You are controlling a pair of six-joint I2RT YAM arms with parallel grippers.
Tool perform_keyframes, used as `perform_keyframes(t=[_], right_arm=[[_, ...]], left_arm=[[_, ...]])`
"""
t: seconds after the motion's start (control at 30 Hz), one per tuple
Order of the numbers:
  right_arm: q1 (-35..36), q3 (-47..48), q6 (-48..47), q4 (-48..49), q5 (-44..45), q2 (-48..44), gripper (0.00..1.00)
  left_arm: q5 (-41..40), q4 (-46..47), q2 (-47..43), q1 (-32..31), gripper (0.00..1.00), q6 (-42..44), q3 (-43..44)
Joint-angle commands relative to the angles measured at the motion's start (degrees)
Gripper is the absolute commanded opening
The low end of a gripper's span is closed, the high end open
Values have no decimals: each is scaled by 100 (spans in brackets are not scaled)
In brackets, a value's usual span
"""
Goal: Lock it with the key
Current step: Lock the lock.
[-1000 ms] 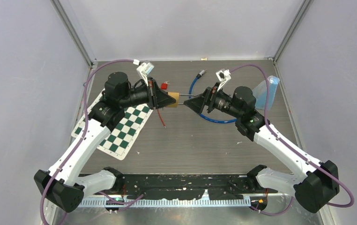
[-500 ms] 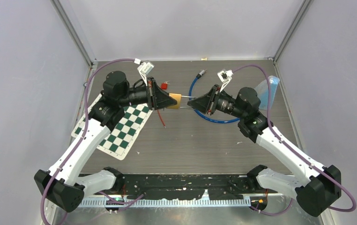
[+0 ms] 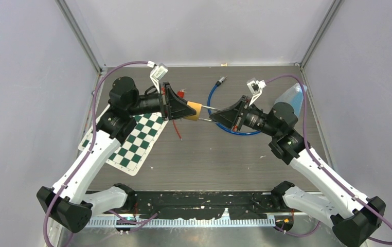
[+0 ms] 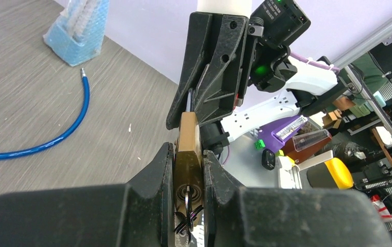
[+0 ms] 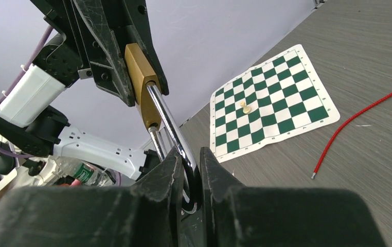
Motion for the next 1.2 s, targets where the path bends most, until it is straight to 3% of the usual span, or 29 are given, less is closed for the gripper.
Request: perform_keyframes(t=[0.0, 0.37, 1.0, 1.17], right_arm=[[338, 312, -72, 187, 571, -81, 5], [724, 491, -27, 209, 1194, 109, 5], [1108, 601, 78, 801, 1315, 487, 5], [1274, 701, 48, 1000, 1213, 550, 5]], left_arm=[[54, 659, -6, -292, 0, -191, 12], [47, 894, 153, -638, 0, -198, -174], [-532, 636, 473, -1081, 0, 63, -670], [-864, -69, 525, -1087, 0, 556, -758]])
